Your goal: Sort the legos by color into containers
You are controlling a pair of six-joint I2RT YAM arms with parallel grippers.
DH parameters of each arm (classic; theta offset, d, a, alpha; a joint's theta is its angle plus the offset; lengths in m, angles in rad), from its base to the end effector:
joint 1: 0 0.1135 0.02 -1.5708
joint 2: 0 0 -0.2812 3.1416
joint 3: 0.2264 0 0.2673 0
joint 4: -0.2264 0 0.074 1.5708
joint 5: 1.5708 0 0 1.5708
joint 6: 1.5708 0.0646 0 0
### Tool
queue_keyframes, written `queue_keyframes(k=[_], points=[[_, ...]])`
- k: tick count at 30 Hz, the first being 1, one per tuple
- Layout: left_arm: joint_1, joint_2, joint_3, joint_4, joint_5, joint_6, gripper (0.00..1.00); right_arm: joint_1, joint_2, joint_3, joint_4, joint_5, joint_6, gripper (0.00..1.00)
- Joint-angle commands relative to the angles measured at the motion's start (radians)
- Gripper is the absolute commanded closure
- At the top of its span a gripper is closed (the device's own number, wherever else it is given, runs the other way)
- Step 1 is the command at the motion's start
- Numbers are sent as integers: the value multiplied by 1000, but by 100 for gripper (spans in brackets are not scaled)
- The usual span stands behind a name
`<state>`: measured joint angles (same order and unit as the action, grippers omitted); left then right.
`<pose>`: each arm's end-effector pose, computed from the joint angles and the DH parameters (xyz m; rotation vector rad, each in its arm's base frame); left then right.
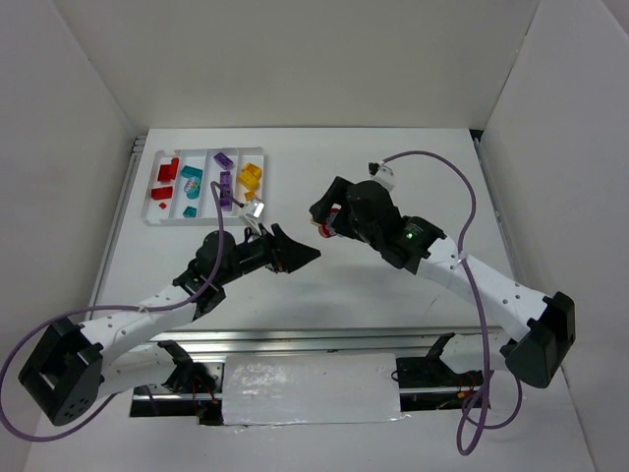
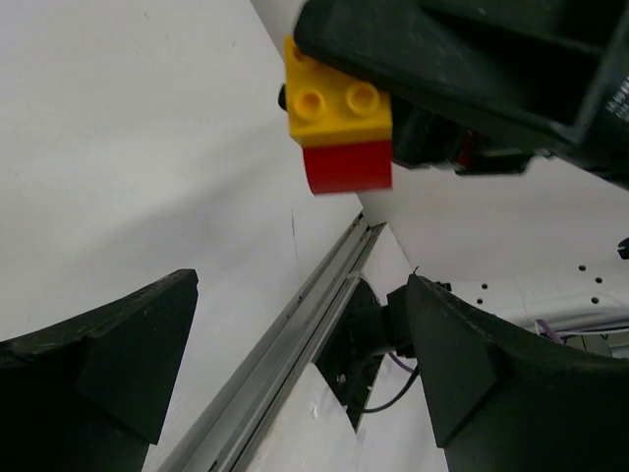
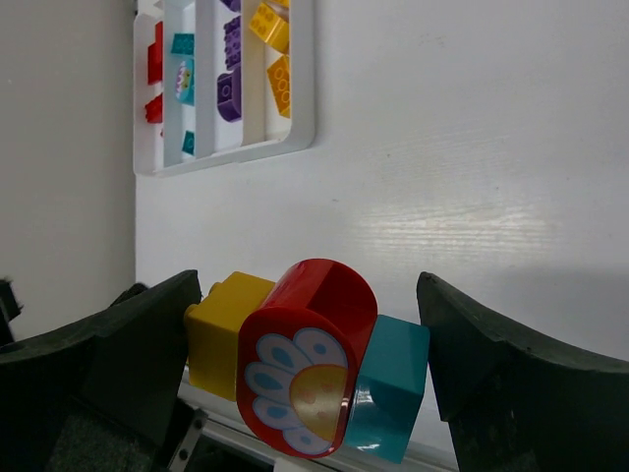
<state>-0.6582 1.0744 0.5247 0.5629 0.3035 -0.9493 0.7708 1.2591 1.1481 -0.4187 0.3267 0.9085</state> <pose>0.2059 -0.1836 0.2776 0.0145 1.7677 -1.4599 0.2411 0.2052 0.3436 0.3478 2.1142 0.6756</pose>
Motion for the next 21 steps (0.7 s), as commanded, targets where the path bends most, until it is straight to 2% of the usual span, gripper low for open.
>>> queue_keyframes(k=[1,3,7,16,19,21], points=[[-12,31,17,218,-55,-29,1,41,-53,2,17,72,29,100],[-17,50,20,265,-55,-23,1,50,-59,4,15,60,24,100],[-18,91,75,258,-35,4,0,77,-61,-4,20,66,33,100],[-20,139,93,319,-17,-19,1,99,-60,-2,38,74,38,100],[-20,157,107,321,-1,-26,11,105,-56,-5,54,69,38,100],[-20,170,101,334,3,-35,21,113,-50,-4,60,66,36,100]])
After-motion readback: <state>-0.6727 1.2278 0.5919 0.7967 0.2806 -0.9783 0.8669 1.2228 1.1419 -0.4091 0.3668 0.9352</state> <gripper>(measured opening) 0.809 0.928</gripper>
